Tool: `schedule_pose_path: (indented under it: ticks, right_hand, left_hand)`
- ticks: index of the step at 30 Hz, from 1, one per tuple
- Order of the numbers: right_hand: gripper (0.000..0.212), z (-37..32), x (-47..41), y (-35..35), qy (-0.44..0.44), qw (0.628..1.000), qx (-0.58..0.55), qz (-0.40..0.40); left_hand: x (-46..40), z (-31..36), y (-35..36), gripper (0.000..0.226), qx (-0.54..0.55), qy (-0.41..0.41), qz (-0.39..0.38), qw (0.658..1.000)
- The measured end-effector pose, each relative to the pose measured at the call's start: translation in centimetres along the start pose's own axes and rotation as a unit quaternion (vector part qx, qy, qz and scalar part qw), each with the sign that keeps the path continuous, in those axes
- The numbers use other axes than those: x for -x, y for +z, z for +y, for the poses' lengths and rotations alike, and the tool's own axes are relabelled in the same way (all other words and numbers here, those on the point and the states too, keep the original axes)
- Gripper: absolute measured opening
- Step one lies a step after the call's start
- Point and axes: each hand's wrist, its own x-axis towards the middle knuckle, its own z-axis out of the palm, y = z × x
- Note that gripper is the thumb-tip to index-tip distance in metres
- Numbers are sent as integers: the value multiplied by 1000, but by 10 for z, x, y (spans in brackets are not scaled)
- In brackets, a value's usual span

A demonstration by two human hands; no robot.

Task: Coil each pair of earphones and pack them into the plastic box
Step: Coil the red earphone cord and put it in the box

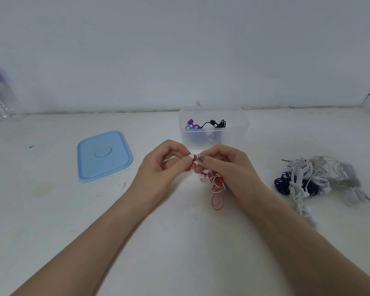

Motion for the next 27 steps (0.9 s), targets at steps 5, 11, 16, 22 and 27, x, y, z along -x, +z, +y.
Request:
schedule_pose_path:
  ticks: [5,11,16,22,27]
  right_hand:
    - [15,-3,1,-1,-4,1000,-11,-1]
    - [9,-1,0,-1,-20,1000,3,-7]
    - [7,3,-1,-1,-35,999,28,9]
    - [12,6,-2,0,-57,996,62,25]
    - [11,7,-1,1,-64,996,60,15]
  left_hand:
    - [3,1,0,8,-31,34,-16,999]
    - [3,-2,-1,19,-63,57,-1,996]
    - [3,-1,1,19,-78,67,9,995]
    - [3,-2,0,20,-97,71,7,993]
    - [3,-2,0,20,-128,85,9,988]
